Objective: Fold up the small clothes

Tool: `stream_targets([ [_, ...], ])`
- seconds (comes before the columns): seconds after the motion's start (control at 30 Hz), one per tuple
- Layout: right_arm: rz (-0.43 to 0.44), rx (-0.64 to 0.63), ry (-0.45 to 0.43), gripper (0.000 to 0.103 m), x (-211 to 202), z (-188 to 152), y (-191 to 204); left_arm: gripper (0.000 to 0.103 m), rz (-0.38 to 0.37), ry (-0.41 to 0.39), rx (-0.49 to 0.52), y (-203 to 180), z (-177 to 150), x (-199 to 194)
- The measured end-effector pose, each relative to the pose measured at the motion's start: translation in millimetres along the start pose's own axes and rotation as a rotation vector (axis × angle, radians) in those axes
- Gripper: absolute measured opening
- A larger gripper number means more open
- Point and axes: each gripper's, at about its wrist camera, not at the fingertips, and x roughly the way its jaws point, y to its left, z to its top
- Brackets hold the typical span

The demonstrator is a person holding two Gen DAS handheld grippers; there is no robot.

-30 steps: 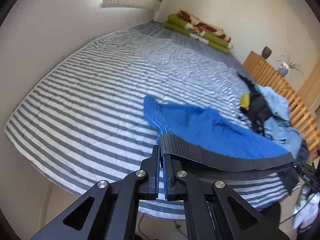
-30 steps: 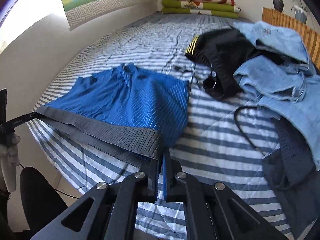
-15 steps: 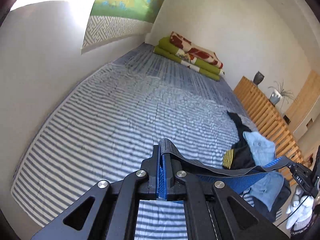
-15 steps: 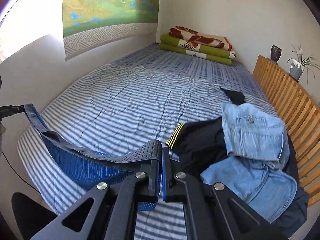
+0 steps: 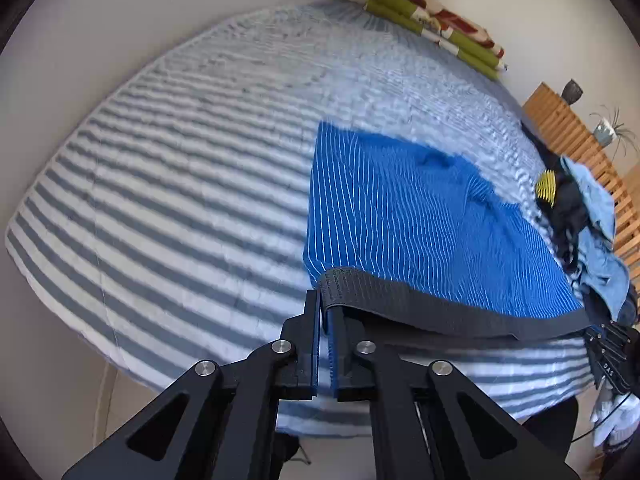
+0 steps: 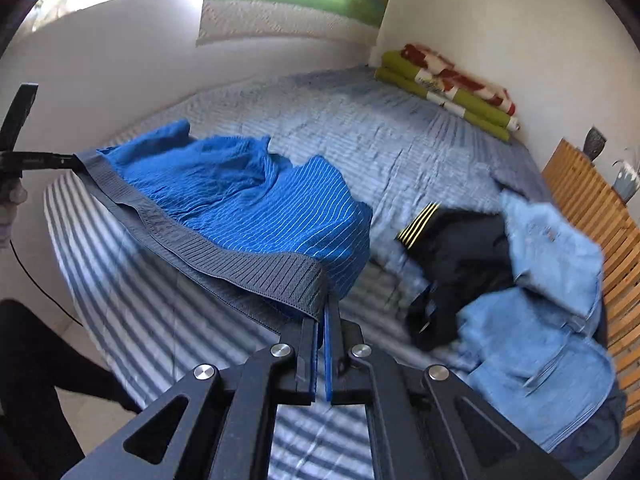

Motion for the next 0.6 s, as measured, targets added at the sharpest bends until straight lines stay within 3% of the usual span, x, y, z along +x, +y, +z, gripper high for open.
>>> stream_targets([
  [0.1,0.037,0.003,0.131,0.002,47,-39,18,0.008,0.021,0.024,0.021,6,-21,4],
  [0.17,0.041,-0.031,0.159,0.008,54,-53,26,0.008,0.019,0.015,0.037,8,-29,-5],
  [0.27,0.095,-0.032,0.137,0.019,36,-61,22,0.008,0.029,-0.009,0.049,13,-38,-26],
  [0.4,0.133,0.02,0.084,0.023,4,-66,3,0.009,0.016,-0.062,0.04,15,-31,-57],
  [0.5,0.198,0.125,0.015,0.025,-12,-57,-20,0.017,0.024,-0.088,0.067,-3,-5,-59],
  [0.6,0.19,0.229,-0.114,0.028,-17,-35,-42,0.03,0.013,-0.086,0.097,-30,28,-44],
])
